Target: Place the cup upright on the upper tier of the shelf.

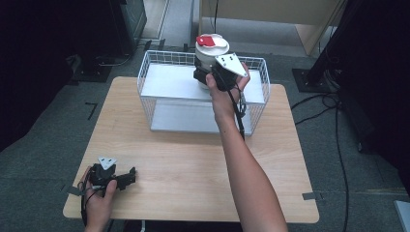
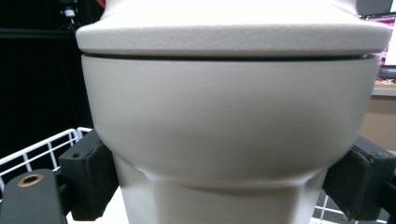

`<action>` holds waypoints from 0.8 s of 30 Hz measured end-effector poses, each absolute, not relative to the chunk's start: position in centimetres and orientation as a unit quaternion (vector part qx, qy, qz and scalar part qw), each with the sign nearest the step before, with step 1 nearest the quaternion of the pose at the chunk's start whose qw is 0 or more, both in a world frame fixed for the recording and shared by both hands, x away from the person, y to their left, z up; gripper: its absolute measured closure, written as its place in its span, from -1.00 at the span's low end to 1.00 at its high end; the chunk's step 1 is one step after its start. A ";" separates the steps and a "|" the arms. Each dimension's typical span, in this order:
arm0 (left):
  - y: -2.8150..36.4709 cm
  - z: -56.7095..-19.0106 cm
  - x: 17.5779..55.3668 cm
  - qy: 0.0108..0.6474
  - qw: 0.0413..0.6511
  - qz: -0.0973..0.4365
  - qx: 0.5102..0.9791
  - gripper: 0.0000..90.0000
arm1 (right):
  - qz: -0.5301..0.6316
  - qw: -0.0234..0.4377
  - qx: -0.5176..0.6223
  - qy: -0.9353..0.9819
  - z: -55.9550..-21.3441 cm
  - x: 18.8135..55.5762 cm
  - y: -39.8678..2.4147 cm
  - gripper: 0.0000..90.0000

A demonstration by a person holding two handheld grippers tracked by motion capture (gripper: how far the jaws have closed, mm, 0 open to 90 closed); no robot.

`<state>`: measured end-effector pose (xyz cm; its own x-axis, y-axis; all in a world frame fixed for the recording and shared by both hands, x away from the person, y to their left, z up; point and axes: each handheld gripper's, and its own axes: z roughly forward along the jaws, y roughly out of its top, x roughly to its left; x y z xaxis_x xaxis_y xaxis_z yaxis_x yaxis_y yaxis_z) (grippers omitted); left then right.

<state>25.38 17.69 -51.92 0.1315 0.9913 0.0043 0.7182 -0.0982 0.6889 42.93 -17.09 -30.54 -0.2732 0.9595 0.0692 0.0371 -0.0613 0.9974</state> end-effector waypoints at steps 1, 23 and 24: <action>17.7 -51.9 25.4 0.611 0.278 0.246 0.699 -1.00 | 0.574 0.402 0.449 0.555 -30.5 42.9 -17.1 -0.75; 17.6 -51.9 25.4 0.612 0.277 0.247 0.698 -1.00 | 0.565 0.384 0.452 0.574 -30.8 43.9 -17.5 -0.97; 17.6 -51.9 25.4 0.612 0.276 0.248 0.698 -1.00 | 0.565 0.382 0.452 0.576 -30.7 43.8 -17.7 -1.00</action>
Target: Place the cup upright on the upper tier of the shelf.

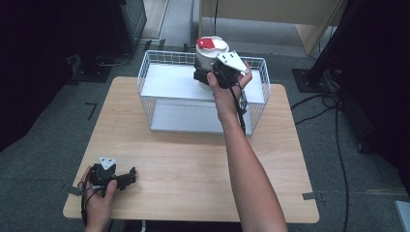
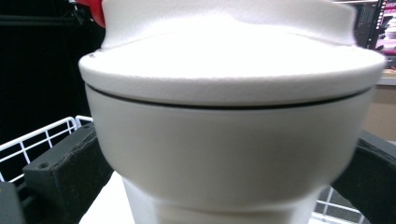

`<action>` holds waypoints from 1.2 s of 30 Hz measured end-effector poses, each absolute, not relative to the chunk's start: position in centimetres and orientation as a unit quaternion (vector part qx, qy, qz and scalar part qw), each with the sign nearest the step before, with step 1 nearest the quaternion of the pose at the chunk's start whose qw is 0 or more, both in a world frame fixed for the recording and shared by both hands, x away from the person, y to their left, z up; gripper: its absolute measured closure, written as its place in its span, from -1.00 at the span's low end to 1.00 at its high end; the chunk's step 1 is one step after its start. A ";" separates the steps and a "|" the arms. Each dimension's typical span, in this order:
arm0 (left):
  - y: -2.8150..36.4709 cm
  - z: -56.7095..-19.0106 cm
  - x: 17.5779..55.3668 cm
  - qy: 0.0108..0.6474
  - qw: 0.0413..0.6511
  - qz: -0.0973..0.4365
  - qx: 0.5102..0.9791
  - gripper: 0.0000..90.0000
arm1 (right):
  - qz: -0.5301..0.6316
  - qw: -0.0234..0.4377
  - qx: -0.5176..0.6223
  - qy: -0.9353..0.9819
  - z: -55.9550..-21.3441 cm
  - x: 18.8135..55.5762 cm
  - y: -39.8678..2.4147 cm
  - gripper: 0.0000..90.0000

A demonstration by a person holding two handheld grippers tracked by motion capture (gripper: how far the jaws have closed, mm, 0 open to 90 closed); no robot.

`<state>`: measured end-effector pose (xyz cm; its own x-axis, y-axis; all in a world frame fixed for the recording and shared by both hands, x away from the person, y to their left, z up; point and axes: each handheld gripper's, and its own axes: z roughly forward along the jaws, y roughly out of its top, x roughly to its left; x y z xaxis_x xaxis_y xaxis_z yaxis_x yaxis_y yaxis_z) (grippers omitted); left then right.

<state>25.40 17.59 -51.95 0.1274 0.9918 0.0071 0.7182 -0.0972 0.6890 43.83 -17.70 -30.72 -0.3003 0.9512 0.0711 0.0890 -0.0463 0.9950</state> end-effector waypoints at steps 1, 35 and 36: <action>17.6 -51.9 25.4 0.612 0.276 0.248 0.698 -1.00 | 0.565 0.382 0.452 0.576 -30.7 43.8 -17.7 -1.00; 17.6 -51.9 25.4 0.612 0.274 0.248 0.699 -1.00 | 0.565 0.386 0.419 0.596 -33.7 35.5 -22.1 -1.00; 17.6 -51.9 25.4 0.612 0.274 0.248 0.699 -1.00 | 0.565 0.386 0.419 0.597 -33.8 35.1 -22.2 -1.00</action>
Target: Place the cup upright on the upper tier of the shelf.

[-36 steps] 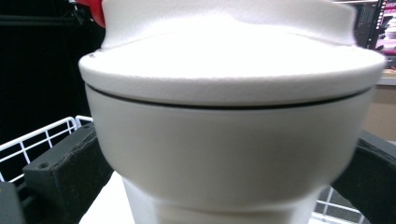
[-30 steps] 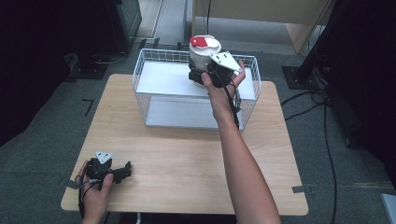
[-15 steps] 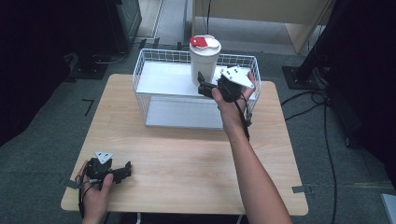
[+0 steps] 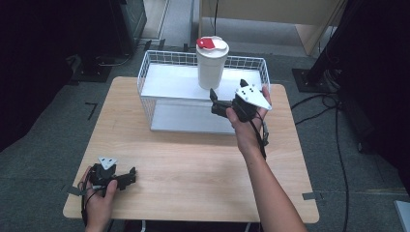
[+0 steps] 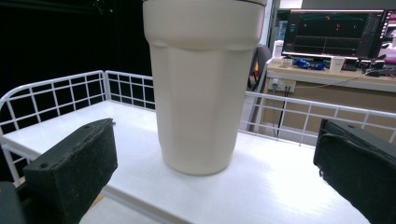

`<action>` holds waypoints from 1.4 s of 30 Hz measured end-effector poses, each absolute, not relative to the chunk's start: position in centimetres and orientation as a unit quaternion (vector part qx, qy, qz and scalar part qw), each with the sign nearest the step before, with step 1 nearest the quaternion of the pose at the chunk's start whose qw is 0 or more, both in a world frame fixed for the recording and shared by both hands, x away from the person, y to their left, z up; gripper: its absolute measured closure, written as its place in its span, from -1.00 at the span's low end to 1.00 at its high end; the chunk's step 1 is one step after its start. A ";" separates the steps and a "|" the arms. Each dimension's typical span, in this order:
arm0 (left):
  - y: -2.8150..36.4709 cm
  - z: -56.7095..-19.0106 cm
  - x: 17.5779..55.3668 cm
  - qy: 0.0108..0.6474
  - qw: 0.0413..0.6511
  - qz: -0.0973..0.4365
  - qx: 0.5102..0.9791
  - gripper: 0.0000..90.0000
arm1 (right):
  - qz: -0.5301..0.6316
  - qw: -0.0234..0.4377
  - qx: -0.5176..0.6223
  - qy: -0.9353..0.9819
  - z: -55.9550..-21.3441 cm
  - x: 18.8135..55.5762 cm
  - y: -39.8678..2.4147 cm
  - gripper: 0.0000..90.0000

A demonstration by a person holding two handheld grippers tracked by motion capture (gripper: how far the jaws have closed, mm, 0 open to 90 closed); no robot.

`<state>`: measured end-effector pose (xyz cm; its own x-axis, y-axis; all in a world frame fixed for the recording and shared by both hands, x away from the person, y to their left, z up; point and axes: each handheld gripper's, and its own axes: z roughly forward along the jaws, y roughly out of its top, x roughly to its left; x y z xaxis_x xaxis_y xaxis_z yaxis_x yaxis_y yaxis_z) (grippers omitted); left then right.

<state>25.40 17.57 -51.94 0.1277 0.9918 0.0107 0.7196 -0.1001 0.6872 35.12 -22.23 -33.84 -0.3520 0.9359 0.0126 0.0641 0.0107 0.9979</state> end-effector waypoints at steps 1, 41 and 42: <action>17.6 -51.9 25.4 0.612 0.274 0.248 0.699 -1.00 | 0.567 0.385 0.416 0.598 -34.1 34.6 -22.5 -1.00; 17.6 -51.9 25.4 0.612 0.274 0.247 0.700 -1.00 | 0.541 0.397 0.433 0.602 -39.2 27.7 -28.9 -1.00; 17.6 -51.9 25.4 0.612 0.274 0.247 0.700 -1.00 | 0.541 0.397 0.433 0.602 -39.2 27.7 -28.9 -1.00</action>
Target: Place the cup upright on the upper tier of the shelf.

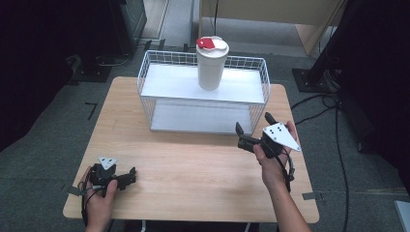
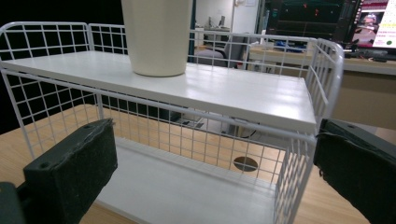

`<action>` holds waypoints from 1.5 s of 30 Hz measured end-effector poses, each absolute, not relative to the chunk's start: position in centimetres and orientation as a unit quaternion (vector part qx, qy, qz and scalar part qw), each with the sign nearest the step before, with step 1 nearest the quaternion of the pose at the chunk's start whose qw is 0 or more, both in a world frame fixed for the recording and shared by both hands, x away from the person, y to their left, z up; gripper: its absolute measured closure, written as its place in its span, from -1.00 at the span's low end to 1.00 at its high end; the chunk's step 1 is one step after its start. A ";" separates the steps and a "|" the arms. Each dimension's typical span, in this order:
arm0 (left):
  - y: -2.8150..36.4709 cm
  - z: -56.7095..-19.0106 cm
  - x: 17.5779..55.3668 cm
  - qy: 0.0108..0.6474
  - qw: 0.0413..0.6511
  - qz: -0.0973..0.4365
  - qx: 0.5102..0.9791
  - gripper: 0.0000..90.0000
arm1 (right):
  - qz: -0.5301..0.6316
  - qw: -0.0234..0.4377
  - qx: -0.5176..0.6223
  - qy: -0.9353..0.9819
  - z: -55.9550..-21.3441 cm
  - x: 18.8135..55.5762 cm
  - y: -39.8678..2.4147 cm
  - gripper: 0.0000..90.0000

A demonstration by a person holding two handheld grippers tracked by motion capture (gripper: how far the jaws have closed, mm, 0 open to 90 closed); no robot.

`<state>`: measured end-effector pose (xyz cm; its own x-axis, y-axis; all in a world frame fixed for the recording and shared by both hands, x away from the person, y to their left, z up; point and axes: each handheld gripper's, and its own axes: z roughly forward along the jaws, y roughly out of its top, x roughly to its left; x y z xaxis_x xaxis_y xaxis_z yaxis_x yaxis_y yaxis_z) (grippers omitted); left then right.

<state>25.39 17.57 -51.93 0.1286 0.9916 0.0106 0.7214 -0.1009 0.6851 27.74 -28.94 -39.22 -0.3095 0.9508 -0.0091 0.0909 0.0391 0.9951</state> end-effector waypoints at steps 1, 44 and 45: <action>17.6 -51.9 25.4 0.612 0.274 0.247 0.700 -1.00 | 0.540 0.396 0.439 0.599 -39.5 27.5 -29.4 -1.00; 17.6 -51.9 25.4 0.612 0.274 0.247 0.699 -1.00 | 0.481 0.395 0.506 0.597 -46.1 23.5 -35.7 -1.00; 17.6 -51.9 25.4 0.612 0.274 0.247 0.699 -1.00 | 0.479 0.394 0.508 0.597 -46.3 23.3 -35.9 -1.00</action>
<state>25.40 17.56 -51.94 0.1278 0.9918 0.0100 0.7204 -0.0997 0.6864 23.34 -35.89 -46.32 -0.1722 0.9850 0.0153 0.2298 0.0251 0.9729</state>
